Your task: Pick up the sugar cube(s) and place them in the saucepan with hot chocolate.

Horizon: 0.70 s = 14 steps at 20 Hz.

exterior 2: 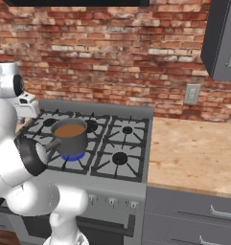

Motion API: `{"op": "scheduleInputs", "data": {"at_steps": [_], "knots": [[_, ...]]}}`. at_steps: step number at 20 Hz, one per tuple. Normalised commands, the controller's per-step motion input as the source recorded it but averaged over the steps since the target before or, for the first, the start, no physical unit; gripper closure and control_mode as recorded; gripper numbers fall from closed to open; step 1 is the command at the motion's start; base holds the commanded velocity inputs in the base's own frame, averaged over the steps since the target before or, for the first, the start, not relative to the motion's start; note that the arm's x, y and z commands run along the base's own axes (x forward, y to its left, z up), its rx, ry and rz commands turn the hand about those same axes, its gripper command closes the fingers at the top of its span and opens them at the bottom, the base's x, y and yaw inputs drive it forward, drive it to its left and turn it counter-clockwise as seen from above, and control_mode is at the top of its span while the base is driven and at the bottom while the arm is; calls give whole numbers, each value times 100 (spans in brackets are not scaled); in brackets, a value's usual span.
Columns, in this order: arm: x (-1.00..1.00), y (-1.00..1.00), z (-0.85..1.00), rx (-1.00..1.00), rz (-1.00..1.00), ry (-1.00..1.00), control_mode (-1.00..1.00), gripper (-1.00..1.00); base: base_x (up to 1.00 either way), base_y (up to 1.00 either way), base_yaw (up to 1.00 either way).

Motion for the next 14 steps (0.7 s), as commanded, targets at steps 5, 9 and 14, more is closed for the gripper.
{"op": "scheduleInputs", "data": {"at_steps": [5, 9, 14], "knots": [[0, -69, 0, 0, -19, 0, -100, 100, 0, 0, 0], [8, -86, 0, 0, -15, 0, -100, 100, 0, 0, 0], [31, -53, 0, 0, -11, 2, -100, 100, 0, 0, 0]]}}
